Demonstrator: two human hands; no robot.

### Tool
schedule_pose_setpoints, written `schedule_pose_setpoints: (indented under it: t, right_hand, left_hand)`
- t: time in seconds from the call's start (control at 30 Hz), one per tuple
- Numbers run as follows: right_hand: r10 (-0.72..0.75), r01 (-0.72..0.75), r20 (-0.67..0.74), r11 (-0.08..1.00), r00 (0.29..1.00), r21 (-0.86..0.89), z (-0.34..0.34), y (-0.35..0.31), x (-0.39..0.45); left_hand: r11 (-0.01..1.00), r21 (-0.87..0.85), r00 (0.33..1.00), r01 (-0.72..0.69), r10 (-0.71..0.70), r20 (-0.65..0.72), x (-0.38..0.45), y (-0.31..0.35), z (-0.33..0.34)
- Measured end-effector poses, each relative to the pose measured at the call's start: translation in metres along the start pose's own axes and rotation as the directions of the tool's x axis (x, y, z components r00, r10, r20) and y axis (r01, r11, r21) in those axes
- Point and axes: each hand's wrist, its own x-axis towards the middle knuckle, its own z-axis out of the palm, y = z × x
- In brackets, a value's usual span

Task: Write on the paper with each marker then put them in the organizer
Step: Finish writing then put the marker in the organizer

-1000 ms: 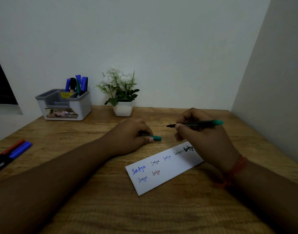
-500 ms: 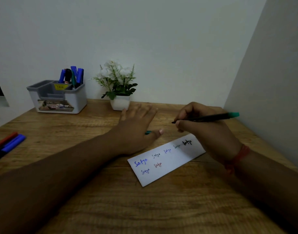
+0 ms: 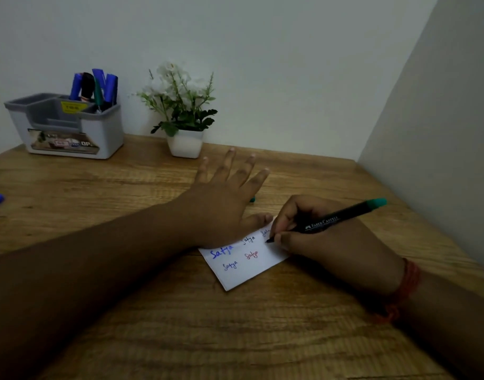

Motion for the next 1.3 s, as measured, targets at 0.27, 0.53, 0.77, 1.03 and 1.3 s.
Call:
schedule_pose_setpoints:
  t: [0.27,0.53,0.77,1.03,1.3]
  right_hand:
    - [-0.040,0.040,-0.011,0.999,0.999,-0.021,0.0009,0.0049,0.0012]
    - [-0.005,0.005,-0.013,0.999,1.000,-0.037,0.0022,0.0021,-0.0002]
    - [-0.008,0.008,0.004,0.998,1.000,-0.057,0.0014,0.0006,-0.0022]
    - [0.002,-0.002,-0.014,0.999,1.000,-0.033,0.0014,0.0024,-0.0008]
    - [0.007,-0.008,-0.042,0.999,0.999,-0.032,0.0015,0.0032,-0.0008]
  left_hand:
    - [1.000,-0.010,1.000,0.010,-0.010,0.003,0.0004,-0.0015,0.0012]
    - [1.000,0.004,1.000,0.008,-0.008,-0.009,0.0002,-0.0011,0.0012]
    - [1.000,0.003,1.000,0.013,-0.013,-0.001,-0.0004,-0.0003,-0.0001]
    - [1.000,0.000,1.000,0.017,-0.017,0.015,-0.0006,0.0008,-0.0012]
    - [1.000,0.006,0.999,0.023,-0.024,0.022,-0.0007,0.0014,-0.0021]
